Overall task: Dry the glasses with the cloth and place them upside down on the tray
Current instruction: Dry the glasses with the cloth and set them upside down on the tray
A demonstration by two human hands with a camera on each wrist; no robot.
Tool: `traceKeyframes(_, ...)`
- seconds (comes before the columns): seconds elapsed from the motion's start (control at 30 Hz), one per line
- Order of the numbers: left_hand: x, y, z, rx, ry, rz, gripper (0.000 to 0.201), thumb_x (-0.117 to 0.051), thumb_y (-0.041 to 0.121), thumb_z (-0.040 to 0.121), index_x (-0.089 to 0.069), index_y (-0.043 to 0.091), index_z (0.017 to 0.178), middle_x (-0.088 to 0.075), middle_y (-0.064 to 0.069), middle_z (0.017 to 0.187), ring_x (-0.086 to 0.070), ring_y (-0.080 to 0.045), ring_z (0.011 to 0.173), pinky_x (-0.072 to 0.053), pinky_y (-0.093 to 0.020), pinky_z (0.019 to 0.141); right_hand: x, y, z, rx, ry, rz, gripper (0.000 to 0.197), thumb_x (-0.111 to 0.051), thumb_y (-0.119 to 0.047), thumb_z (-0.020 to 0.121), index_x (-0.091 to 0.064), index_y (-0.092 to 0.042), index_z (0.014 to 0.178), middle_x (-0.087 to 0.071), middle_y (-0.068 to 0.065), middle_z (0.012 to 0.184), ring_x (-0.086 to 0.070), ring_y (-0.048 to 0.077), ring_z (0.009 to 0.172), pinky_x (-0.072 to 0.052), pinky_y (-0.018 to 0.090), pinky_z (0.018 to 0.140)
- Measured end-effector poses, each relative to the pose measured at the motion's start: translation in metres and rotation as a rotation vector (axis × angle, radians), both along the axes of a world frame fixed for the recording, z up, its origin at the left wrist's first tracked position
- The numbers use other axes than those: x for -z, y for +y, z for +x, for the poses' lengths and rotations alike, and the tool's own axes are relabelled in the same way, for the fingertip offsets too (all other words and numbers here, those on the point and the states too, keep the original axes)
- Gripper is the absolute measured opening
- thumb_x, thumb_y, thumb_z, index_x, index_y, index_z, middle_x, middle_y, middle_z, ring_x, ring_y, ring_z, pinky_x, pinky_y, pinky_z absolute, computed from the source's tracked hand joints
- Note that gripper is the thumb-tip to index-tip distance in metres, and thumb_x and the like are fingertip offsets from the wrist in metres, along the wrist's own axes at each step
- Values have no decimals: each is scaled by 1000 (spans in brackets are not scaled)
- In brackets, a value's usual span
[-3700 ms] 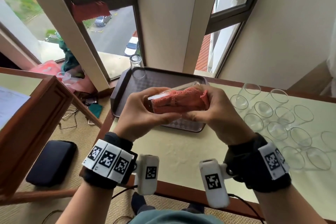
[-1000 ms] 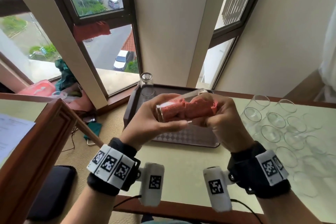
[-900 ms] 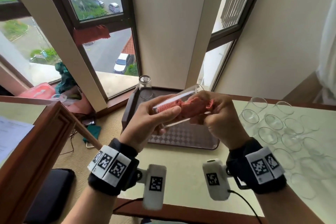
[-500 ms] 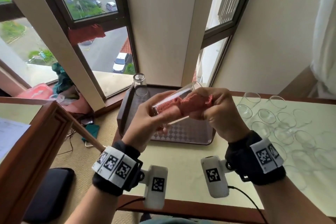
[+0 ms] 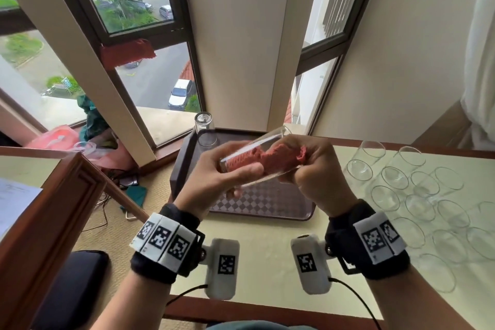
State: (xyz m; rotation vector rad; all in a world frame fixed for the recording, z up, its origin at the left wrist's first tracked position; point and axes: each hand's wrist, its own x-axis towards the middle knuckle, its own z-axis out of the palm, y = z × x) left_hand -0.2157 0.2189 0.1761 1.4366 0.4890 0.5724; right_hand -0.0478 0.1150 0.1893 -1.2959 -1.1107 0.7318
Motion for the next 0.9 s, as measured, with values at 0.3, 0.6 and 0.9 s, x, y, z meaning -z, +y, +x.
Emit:
traceKeyframes(0.3, 1, 3, -1, -114, 3, 311, 80, -88, 35, 59, -64, 7, 129, -73, -9, 116, -74, -20, 99, -61, -39, 85, -3, 10, 3, -125, 125, -82, 37, -71, 3, 64, -69, 1, 101, -73, 9, 90, -71, 21, 88, -58, 30, 76)
traceKeyframes(0.6, -1, 9, -13, -147, -34, 110, 78, -95, 51, 44, -69, 22, 112, -77, 1, 98, -75, -13, 82, -60, -23, 65, 4, 8, -16, -65, 108, -19, 50, -47, 38, 71, -68, -5, 86, -73, -5, 77, -72, 13, 78, -59, 24, 64)
traceKeyframes(0.9, 6, 11, -15, -42, 15, 94, 82, -90, 61, 50, -64, 26, 120, -75, 7, 99, -73, -10, 76, -59, -24, 60, 0, 13, -16, -31, 223, -81, 44, -46, 38, 66, -67, 3, 80, -71, -1, 68, -70, 11, 70, -56, 23, 58)
